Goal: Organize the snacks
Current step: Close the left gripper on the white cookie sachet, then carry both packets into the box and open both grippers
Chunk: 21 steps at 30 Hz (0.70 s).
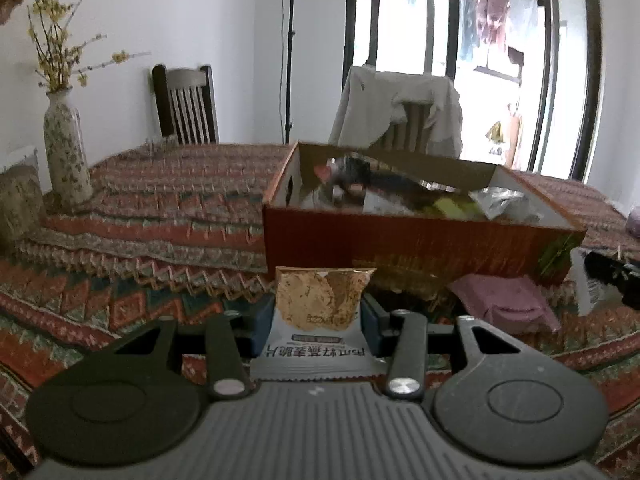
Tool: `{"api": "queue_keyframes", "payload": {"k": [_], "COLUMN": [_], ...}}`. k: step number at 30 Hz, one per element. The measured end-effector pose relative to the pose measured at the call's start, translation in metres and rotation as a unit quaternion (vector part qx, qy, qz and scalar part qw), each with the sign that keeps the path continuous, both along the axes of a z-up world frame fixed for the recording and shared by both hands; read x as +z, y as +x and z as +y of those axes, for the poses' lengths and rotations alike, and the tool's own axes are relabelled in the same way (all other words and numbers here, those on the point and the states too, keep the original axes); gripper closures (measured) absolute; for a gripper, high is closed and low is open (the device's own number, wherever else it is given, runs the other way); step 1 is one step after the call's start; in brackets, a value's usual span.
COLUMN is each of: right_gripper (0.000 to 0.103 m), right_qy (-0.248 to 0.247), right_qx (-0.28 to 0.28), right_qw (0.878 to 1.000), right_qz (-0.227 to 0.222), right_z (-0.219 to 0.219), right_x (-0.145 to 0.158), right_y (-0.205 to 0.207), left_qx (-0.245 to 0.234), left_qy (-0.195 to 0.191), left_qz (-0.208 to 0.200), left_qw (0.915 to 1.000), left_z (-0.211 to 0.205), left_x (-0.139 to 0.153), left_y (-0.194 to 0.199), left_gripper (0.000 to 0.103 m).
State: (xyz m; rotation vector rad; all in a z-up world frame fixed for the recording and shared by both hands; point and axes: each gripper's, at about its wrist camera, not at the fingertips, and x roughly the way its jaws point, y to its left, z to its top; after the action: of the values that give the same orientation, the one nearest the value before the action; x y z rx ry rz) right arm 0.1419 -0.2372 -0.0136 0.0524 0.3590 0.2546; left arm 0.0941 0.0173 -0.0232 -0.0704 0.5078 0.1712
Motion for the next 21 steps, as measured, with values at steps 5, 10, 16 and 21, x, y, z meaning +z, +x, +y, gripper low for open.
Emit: {"api": "queue_keyframes", "payload": {"k": [5,10,16,21], "right_gripper": [0.06,0.06,0.06,0.06], "right_qy": [-0.004,-0.011,-0.018,-0.025], "right_qx": [0.002,0.008,0.013,0.016], "right_qw": [1.0,0.999,0.998,0.997], "right_qz": [-0.019,-0.034,-0.055,-0.068], "right_z": [0.002,0.011,0.024,0.038], "right_x": [0.007,0.022,0.049,0.065], "right_y": [-0.006,-0.005,0.008,0.028], "left_qx": [-0.015,-0.033,-0.051,-0.059], "left_qy": [0.003,0.007,0.007,0.003], "left_qz": [-0.031,-0.053,-0.081,-0.094], "left_qw": [0.9994,0.998,0.9953,0.9938], "left_z": [-0.002,-0.007,-0.014,-0.019], "left_x": [0.016,0.031,0.046,0.056], "left_y": [-0.004,0.003,0.017,0.037], "left_gripper": [0.057,0.057,0.057,0.057]}}
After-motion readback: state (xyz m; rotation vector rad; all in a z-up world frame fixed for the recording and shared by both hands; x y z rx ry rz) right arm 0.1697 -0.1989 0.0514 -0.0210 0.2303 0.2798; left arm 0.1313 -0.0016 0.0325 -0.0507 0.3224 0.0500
